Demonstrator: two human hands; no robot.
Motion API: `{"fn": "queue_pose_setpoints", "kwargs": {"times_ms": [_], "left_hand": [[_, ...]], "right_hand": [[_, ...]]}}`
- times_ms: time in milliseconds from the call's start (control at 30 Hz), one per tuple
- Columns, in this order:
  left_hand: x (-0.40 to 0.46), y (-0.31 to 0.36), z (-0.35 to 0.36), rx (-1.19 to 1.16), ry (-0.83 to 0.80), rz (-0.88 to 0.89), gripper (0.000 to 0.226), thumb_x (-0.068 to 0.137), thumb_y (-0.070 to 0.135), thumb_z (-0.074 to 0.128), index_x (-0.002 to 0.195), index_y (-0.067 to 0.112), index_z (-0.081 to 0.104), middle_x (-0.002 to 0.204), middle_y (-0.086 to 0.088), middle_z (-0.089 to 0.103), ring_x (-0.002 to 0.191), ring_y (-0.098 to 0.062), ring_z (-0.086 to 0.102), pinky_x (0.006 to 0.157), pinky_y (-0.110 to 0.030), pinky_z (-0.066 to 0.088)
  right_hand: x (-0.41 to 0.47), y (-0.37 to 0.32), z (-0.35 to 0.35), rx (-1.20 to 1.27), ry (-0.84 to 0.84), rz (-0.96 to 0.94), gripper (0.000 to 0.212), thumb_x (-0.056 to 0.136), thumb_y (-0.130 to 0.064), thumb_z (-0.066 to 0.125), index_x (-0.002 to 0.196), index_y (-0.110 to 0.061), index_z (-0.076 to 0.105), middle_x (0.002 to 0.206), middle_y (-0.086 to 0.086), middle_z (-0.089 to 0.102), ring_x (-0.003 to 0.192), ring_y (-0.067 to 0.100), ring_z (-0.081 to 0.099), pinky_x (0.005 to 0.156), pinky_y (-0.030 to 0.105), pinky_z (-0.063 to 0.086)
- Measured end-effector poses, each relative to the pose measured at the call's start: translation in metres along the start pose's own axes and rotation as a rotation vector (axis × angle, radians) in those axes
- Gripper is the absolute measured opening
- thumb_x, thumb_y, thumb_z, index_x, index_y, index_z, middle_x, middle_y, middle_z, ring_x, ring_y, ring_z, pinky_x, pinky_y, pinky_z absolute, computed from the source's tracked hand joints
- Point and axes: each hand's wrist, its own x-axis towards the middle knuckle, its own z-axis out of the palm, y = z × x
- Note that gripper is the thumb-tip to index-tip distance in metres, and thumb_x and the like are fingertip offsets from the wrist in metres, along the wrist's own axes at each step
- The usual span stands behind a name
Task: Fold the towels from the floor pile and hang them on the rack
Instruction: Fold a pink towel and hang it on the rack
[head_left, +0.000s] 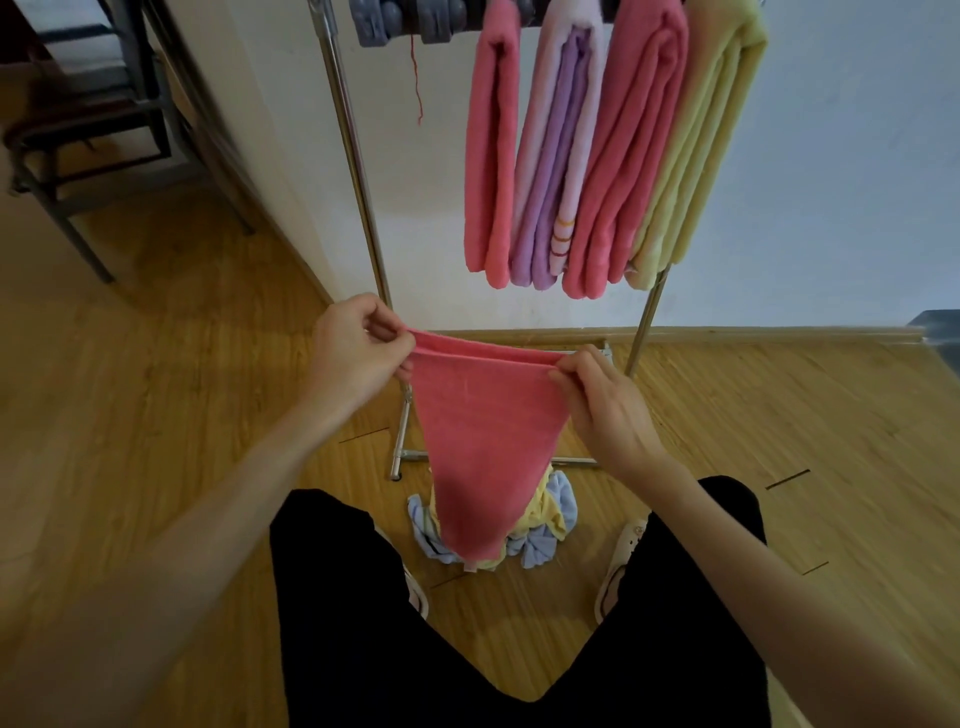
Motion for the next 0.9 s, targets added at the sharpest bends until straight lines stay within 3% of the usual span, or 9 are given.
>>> {"fn": "queue_pose_setpoints", "kwargs": {"times_ms": [67,133,233,300,367,467,600,733,900], "left_hand": [[0.005,0.006,-0.007,0.023,0.034,0.055,0.007,0.084,0.000,0.065,0.085,0.006,0.061,0.074,-0.008,0.066,0.056,-0.011,0.067,0.053,-0.025,0.057],[0.008,0.014,-0.010,0.012,0.138,0.129,0.007,0.083,0.004,0.066,0.085,0.009,0.061,0.077,-0.006,0.065,0.061,-0.013,0.067,0.054,-0.025,0.057],[0.010,0.023,-0.013,0.073,0.256,0.276,0.009,0.081,0.008,0.067,0.082,0.015,0.061,0.076,0.002,0.062,0.067,-0.013,0.064,0.058,-0.024,0.055],[0.016,0.027,-0.016,0.217,0.102,0.281,0.010,0.080,0.007,0.069,0.079,0.014,0.062,0.073,0.005,0.062,0.065,-0.007,0.062,0.056,-0.018,0.052],[0.022,0.030,-0.019,0.335,-0.174,0.210,0.014,0.078,0.004,0.072,0.075,0.015,0.063,0.073,0.003,0.064,0.062,-0.006,0.063,0.055,-0.017,0.052],[0.025,0.030,-0.017,0.431,-0.356,0.212,0.014,0.078,0.005,0.072,0.074,0.016,0.063,0.073,0.002,0.064,0.063,-0.008,0.064,0.055,-0.018,0.052],[0.026,0.031,-0.009,0.489,-0.373,0.263,0.014,0.077,0.009,0.072,0.072,0.017,0.061,0.073,0.004,0.062,0.068,-0.009,0.062,0.060,-0.023,0.055],[0.030,0.036,-0.010,0.452,-0.381,0.292,0.012,0.077,0.011,0.071,0.072,0.016,0.061,0.074,0.002,0.062,0.069,-0.011,0.060,0.063,-0.028,0.054],[0.026,0.039,-0.007,0.404,-0.398,0.314,0.013,0.080,0.017,0.062,0.069,0.014,0.056,0.070,-0.003,0.058,0.066,-0.019,0.056,0.061,-0.039,0.047]], "right_hand": [[0.009,-0.005,-0.010,-0.001,0.039,-0.075,0.030,0.095,-0.029,0.045,0.088,-0.004,0.060,0.080,-0.002,0.056,0.064,0.009,0.048,0.051,0.026,0.042],[0.018,-0.012,-0.021,0.036,0.065,-0.133,0.028,0.094,-0.028,0.051,0.084,-0.003,0.059,0.076,-0.006,0.051,0.063,0.003,0.042,0.053,0.020,0.039],[0.029,-0.016,-0.042,0.074,-0.071,-0.199,0.028,0.092,-0.031,0.055,0.081,-0.006,0.057,0.074,-0.008,0.047,0.061,0.006,0.040,0.056,0.016,0.036],[0.034,-0.011,-0.056,0.018,-0.262,-0.197,0.024,0.090,-0.032,0.058,0.082,-0.009,0.056,0.073,-0.012,0.046,0.059,0.002,0.042,0.056,0.019,0.036],[0.037,-0.005,-0.067,-0.076,-0.439,-0.181,0.022,0.091,-0.030,0.059,0.084,-0.010,0.055,0.074,-0.011,0.046,0.060,-0.002,0.042,0.057,0.022,0.032],[0.038,-0.002,-0.077,-0.145,-0.543,-0.207,0.022,0.094,-0.029,0.053,0.087,-0.008,0.053,0.076,-0.010,0.046,0.061,0.003,0.039,0.057,0.019,0.028],[0.037,-0.001,-0.078,-0.141,-0.522,-0.178,0.025,0.095,-0.036,0.044,0.086,-0.013,0.047,0.064,-0.014,0.044,0.054,0.004,0.043,0.049,0.020,0.032],[0.037,0.009,-0.080,-0.037,-0.407,-0.117,0.015,0.094,-0.027,0.053,0.085,-0.016,0.048,0.062,-0.001,0.055,0.053,0.016,0.050,0.051,0.039,0.045],[0.047,0.009,-0.087,0.114,-0.207,-0.034,0.016,0.092,-0.013,0.057,0.104,-0.018,0.049,0.056,-0.001,0.051,0.049,0.020,0.047,0.053,0.035,0.045]]}}
